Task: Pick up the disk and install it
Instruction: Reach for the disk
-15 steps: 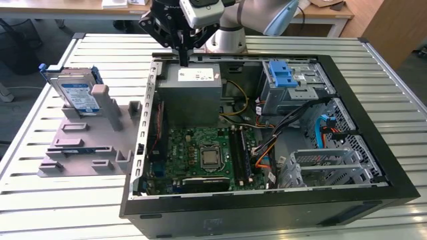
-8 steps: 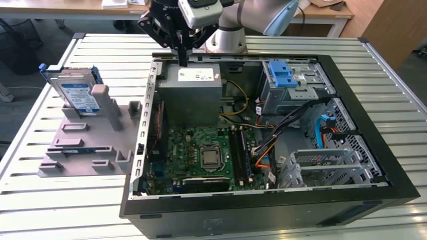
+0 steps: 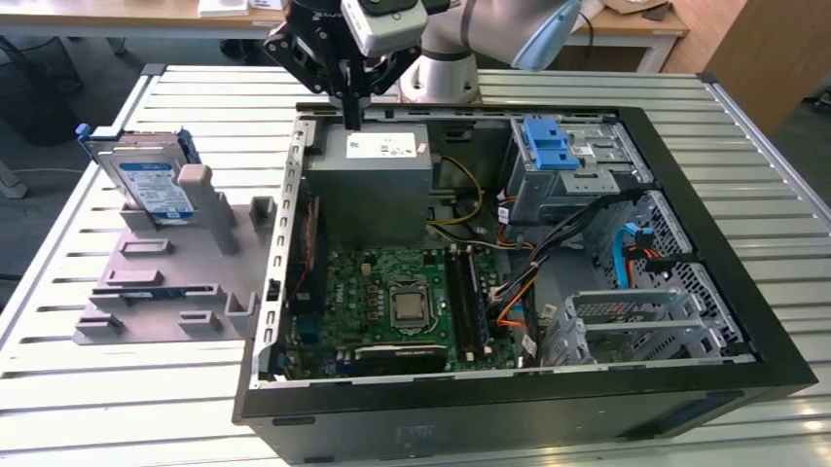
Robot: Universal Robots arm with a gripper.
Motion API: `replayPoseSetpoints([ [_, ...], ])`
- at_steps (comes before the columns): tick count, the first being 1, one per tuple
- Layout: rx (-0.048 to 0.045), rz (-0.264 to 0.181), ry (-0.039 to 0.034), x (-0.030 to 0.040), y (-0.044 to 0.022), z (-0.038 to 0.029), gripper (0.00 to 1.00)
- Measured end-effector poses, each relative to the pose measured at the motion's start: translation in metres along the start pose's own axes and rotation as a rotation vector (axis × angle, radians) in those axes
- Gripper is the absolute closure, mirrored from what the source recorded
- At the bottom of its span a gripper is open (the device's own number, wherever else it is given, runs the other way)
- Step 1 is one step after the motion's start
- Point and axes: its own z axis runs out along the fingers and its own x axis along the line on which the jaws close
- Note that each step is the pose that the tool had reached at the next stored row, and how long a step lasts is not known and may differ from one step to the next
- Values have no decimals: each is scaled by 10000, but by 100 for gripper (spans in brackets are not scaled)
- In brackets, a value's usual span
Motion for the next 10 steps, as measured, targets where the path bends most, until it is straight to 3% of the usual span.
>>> replayPoseSetpoints([
  [10, 0, 0, 1, 35, -3, 6, 89],
])
